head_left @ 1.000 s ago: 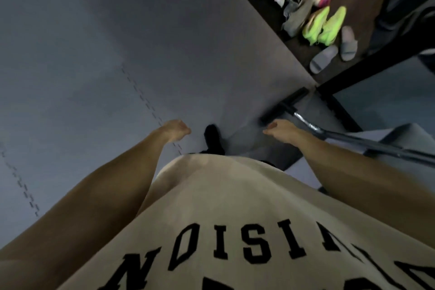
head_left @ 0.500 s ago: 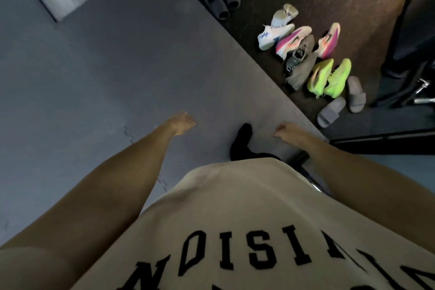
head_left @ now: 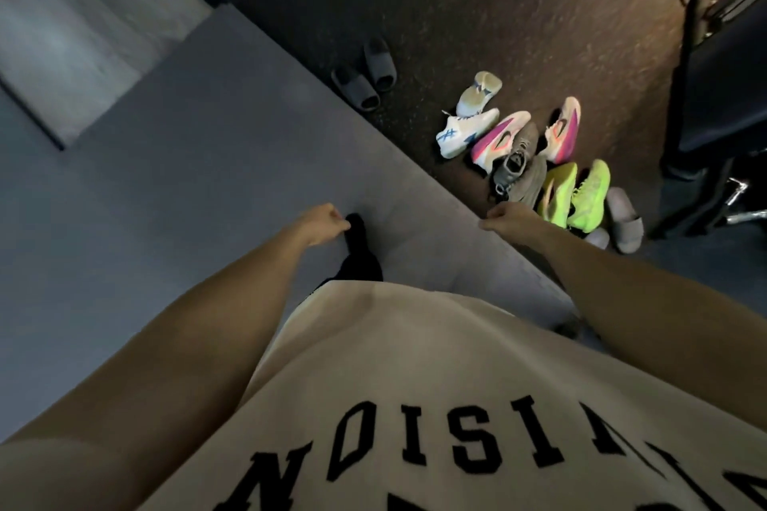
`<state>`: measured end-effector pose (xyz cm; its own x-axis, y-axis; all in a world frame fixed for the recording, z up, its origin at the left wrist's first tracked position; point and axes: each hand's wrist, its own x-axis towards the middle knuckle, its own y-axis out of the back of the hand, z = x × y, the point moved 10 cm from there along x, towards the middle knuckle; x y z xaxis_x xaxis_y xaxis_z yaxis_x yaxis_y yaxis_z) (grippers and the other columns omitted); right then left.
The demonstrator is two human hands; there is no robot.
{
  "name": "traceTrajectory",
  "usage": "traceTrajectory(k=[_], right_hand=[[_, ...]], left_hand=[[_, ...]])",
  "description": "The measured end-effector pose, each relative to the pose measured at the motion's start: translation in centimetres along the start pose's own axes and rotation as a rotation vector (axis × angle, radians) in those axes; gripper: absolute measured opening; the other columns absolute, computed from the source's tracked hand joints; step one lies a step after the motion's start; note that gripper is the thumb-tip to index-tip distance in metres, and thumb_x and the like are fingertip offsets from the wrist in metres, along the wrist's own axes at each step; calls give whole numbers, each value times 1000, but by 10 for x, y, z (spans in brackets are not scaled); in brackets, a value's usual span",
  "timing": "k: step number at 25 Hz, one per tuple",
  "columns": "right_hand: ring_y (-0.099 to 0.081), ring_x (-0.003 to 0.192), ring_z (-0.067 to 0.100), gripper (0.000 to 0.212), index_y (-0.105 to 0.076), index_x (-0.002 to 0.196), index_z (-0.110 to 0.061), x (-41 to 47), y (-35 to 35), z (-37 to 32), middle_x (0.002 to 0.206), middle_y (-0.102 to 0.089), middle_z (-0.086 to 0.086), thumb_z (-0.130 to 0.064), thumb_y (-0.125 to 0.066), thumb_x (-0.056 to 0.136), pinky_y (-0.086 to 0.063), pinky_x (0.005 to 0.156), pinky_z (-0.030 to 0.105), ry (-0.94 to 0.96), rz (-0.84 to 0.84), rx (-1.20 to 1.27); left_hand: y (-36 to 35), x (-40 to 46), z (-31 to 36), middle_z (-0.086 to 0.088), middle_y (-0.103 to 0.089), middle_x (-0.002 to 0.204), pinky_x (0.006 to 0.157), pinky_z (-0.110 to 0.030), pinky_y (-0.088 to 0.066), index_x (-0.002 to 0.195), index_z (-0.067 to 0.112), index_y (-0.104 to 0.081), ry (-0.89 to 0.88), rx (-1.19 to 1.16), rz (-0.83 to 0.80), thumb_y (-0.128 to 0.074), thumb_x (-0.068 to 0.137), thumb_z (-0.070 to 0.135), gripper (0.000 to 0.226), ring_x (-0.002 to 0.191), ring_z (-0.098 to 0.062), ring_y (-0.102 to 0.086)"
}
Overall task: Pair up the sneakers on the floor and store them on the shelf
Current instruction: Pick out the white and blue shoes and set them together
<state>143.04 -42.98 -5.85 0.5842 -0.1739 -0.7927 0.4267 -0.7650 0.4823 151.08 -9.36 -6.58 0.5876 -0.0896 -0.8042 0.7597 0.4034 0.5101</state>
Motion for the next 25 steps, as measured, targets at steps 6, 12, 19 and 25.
traceTrajectory(k=[6, 12, 19, 25], right_hand=[[-55, 118, 34, 42, -61, 123, -1, 68, 62, -76, 127, -60, 18, -29, -60, 92, -43, 95, 32, -150, 121, 185], [-52, 123, 35, 43, -58, 126, -1, 121, 123, -98, 130, -58, 19, -26, -61, 92, -41, 100, 35, -259, 204, 351], [-53, 122, 36, 41, -59, 126, -2, 198, 188, -86, 129, -59, 20, -26, -60, 92, -42, 100, 38, -341, 233, 483], [-57, 116, 32, 44, -60, 123, -7, 300, 201, -57, 126, -62, 12, -36, -61, 90, -46, 99, 39, -408, 302, 488]], left_hand=[[131, 117, 98, -9, -60, 113, 81, -30, -42, 109, 13, -55, -143, 218, -67, -57, 94, 34, 26, 100, -25, -56], [194, 201, 192, -12, -55, 130, 98, -36, -42, 124, 8, -54, -216, 436, -165, -56, 95, 34, 39, 118, -30, -53], [224, 289, 299, -3, -53, 120, 87, -34, -41, 121, 17, -55, -258, 525, -229, -50, 97, 40, 34, 106, -21, -51], [196, 424, 348, 2, -53, 114, 84, -34, -42, 112, 22, -56, -285, 585, -267, -49, 97, 41, 26, 102, -18, -51]])
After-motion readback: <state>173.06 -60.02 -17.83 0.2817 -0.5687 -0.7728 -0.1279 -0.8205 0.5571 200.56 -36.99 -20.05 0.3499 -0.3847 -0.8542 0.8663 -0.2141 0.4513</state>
